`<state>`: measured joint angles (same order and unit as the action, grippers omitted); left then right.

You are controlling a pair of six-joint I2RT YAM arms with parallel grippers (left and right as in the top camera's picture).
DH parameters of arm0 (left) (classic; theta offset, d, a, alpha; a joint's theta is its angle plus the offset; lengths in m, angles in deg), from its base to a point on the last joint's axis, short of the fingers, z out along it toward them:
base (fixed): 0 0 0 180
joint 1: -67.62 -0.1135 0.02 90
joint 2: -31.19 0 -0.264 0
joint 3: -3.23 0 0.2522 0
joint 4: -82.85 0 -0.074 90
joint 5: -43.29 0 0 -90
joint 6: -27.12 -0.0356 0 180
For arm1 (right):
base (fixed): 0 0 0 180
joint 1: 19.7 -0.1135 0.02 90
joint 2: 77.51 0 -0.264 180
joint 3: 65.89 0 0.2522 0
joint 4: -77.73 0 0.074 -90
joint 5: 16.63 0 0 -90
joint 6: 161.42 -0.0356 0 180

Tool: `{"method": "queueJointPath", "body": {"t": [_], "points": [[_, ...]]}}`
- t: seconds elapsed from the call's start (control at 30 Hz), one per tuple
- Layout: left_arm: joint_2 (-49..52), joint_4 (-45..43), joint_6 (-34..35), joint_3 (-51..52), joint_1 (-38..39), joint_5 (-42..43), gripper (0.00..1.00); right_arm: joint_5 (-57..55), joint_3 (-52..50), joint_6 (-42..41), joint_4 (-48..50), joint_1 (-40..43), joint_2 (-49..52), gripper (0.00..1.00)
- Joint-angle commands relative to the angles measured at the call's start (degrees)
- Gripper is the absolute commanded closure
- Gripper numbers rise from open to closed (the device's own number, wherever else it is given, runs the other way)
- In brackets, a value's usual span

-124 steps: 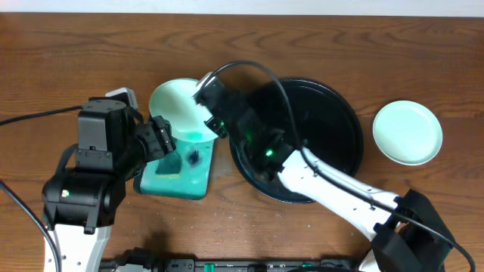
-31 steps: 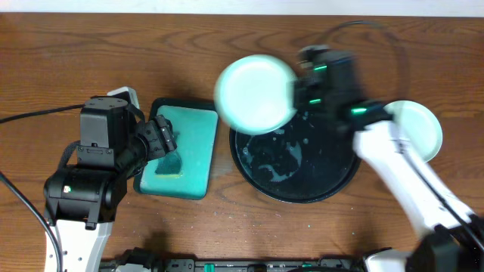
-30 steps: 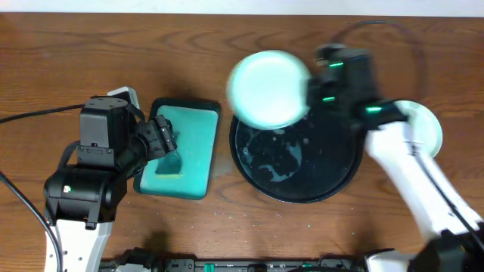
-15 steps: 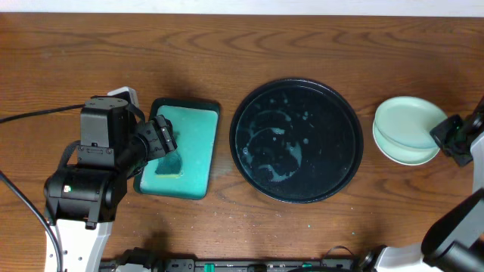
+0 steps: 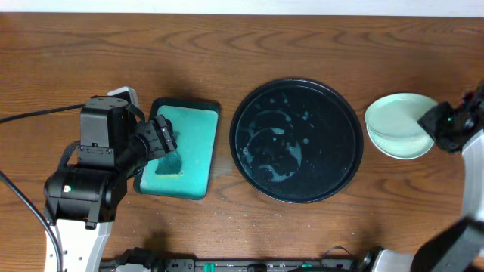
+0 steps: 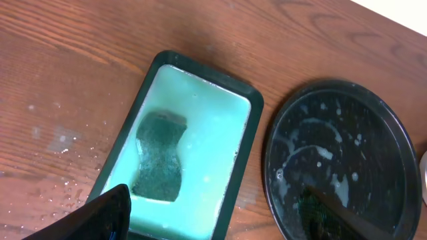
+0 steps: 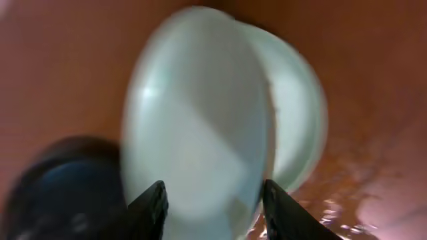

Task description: Clean dirty plates on tray and stack at the side

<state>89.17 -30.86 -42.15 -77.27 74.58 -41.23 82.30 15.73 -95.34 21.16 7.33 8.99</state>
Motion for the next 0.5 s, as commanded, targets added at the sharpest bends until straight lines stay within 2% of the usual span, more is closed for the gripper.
{"method": "queueJointPath", "body": {"t": [0.0,0.07,0.27,0.37,0.47], "points": [[0.0,0.2,-0.5,-0.7,-0.1,-0.1,0.20,-2.3,0.3,2.5,-0.3,-6.2,-10.1,0.54],[0.0,0.2,-0.5,-0.7,-0.1,-0.1,0.20,-8.9,0.3,2.1,-0.6,-8.3,-13.3,0.45],[0.0,0.2,-0.5,-0.7,-0.1,-0.1,0.20,-11.4,0.3,2.3,-1.9,-9.7,-16.5,0.44],[0.0,0.2,-0.5,-0.7,-0.1,-0.1,0.20,-2.7,0.3,2.8,-4.0,-9.9,-15.8,0.48],[0.0,0.2,-0.5,-0.7,-0.1,-0.1,0.20,12.1,0.3,9.9,-4.7,-10.5,-15.5,0.48]]}}
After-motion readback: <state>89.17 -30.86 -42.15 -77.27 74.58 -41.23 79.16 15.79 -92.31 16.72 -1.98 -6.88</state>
